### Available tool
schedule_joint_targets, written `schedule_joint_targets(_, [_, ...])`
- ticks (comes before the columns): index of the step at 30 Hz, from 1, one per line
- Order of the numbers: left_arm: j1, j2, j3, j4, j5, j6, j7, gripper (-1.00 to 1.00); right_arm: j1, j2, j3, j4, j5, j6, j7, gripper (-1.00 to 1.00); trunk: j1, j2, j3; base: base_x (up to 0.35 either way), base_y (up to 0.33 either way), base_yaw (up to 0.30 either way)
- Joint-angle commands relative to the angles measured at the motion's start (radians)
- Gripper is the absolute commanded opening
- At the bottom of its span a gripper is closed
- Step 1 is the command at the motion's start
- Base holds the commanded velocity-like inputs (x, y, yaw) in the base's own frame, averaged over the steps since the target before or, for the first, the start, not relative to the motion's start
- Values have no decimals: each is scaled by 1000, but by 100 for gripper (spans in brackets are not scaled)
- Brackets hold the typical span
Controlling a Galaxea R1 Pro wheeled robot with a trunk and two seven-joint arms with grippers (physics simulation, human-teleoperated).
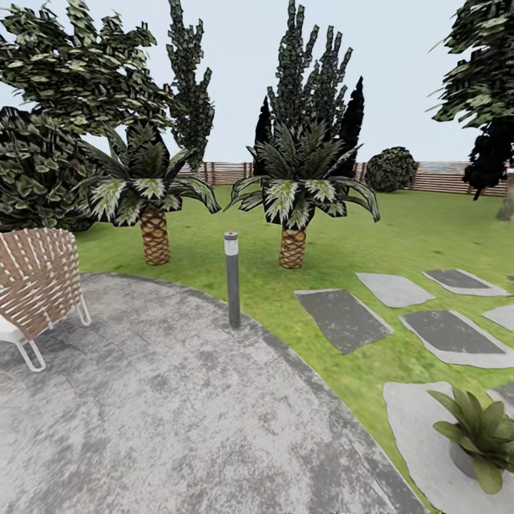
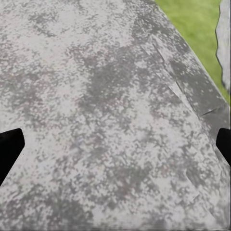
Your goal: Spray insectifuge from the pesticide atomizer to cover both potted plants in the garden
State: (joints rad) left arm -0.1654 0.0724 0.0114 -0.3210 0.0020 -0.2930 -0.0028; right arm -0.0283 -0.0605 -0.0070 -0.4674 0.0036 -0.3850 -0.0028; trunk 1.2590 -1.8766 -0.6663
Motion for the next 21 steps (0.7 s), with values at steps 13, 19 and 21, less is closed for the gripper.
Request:
schedule_joint_targets(13, [-1, -2, 2, 0, 7, -3, 0, 100, -1, 1, -1, 1, 1, -3, 0, 100, 0, 0, -1, 0, 0, -285])
schedule_joint_targets(19, [0, -2, 3, 0, 9, -3, 0, 100, -1, 0, -1, 1, 1, -3, 0, 100, 0, 0, -1, 0, 0, -285])
schedule_joint_targets(21, [0, 0, 4, 0, 9, -3, 0, 100, -1, 1, -1, 1, 0, -3, 0, 100, 0, 0, -1, 0, 0, -285])
